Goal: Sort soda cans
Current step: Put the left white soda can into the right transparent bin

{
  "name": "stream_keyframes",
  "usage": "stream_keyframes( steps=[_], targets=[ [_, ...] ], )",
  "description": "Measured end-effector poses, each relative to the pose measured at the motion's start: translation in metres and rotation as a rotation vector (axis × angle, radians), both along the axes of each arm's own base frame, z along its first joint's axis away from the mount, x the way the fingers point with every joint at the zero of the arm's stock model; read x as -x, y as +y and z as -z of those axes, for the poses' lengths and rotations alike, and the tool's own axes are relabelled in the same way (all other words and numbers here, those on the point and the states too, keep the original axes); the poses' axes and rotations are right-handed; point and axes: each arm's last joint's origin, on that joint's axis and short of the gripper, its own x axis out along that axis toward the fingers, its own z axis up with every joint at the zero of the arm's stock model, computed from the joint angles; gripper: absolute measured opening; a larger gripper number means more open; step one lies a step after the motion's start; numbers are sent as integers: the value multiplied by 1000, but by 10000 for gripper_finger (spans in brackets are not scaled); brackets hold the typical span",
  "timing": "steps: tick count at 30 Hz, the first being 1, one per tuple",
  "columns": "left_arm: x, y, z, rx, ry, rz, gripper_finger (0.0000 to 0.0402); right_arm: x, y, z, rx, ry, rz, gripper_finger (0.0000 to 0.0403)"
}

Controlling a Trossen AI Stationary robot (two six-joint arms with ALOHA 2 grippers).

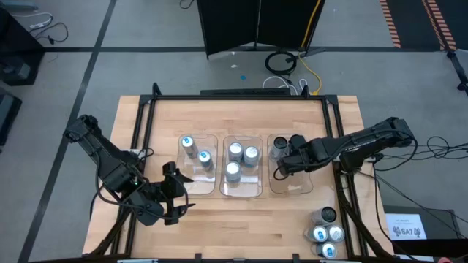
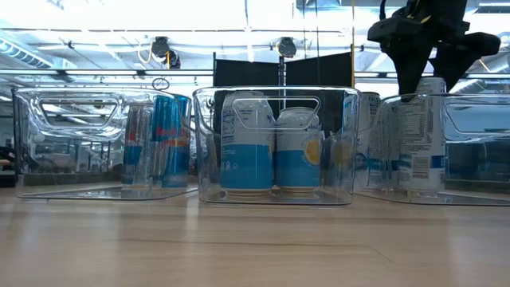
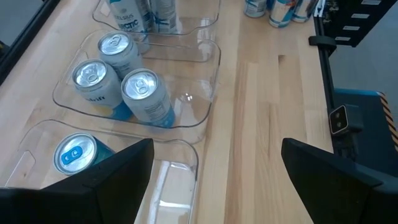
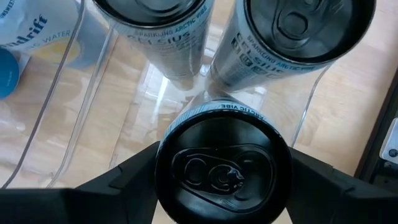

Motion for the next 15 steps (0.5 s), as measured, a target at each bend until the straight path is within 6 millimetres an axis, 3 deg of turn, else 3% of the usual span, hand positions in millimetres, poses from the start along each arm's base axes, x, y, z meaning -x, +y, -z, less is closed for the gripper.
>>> stream_keyframes(
  steps=[5, 15],
  targets=[
    [0, 0, 0, 2, 2, 2, 361, 0, 0, 0, 0, 1, 9, 269],
    [0, 0, 0, 3, 2, 3, 361, 4, -1, -2, -9, 30, 8, 345]
  ],
)
